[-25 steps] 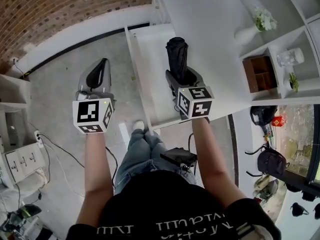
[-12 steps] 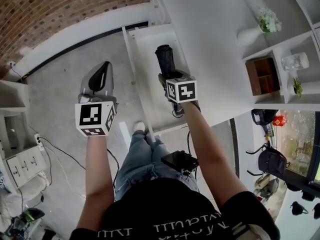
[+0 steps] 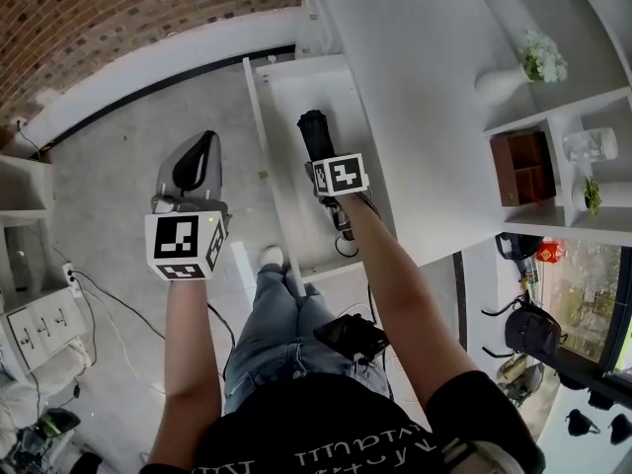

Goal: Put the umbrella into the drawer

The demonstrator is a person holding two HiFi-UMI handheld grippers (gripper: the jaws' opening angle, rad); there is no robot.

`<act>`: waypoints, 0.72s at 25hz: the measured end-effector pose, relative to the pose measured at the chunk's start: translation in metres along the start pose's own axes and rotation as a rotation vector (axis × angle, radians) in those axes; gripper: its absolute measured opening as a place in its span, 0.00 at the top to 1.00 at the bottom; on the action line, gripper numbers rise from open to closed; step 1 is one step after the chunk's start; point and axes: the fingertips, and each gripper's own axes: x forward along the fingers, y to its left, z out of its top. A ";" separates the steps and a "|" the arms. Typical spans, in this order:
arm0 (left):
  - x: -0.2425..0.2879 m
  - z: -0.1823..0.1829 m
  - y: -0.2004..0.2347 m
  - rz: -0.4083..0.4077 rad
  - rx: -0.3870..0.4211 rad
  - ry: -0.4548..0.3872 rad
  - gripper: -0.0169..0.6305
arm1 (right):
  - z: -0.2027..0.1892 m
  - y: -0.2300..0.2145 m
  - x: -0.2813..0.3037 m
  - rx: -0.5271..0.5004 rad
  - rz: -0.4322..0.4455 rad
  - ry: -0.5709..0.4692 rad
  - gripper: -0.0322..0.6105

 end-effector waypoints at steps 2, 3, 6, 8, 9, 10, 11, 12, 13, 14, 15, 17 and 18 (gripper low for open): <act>0.002 -0.002 0.001 -0.002 -0.001 0.007 0.98 | -0.005 -0.005 0.013 0.002 -0.013 0.034 0.54; 0.003 -0.003 0.002 -0.004 -0.001 0.009 0.98 | -0.006 -0.007 0.018 0.005 -0.017 0.048 0.54; 0.005 -0.005 0.006 -0.008 -0.004 0.015 0.98 | -0.010 -0.008 0.033 0.023 -0.025 0.084 0.54; 0.006 -0.006 0.006 -0.011 -0.004 0.017 0.98 | -0.013 -0.010 0.041 0.028 -0.033 0.107 0.54; 0.007 -0.006 0.006 -0.013 -0.003 0.019 0.98 | -0.015 -0.011 0.044 0.028 -0.036 0.118 0.54; 0.007 -0.007 0.006 -0.015 -0.003 0.022 0.98 | -0.017 -0.011 0.047 0.027 -0.039 0.128 0.54; 0.008 -0.009 0.006 -0.016 -0.005 0.024 0.98 | -0.018 -0.012 0.050 0.027 -0.041 0.137 0.54; 0.008 -0.010 0.005 -0.018 -0.008 0.027 0.98 | -0.020 -0.014 0.053 0.028 -0.046 0.145 0.54; 0.009 -0.011 0.003 -0.021 -0.011 0.029 0.98 | -0.022 -0.016 0.055 0.032 -0.052 0.152 0.54; 0.010 -0.013 0.002 -0.025 -0.012 0.031 0.98 | -0.023 -0.019 0.057 0.038 -0.059 0.159 0.54; 0.010 -0.014 0.001 -0.029 -0.013 0.034 0.98 | -0.025 -0.021 0.058 0.045 -0.066 0.166 0.54; 0.011 -0.017 0.001 -0.035 -0.014 0.038 0.98 | -0.027 -0.023 0.062 0.057 -0.075 0.177 0.54; 0.011 -0.018 0.002 -0.036 -0.016 0.039 0.98 | -0.027 -0.024 0.063 0.062 -0.076 0.182 0.54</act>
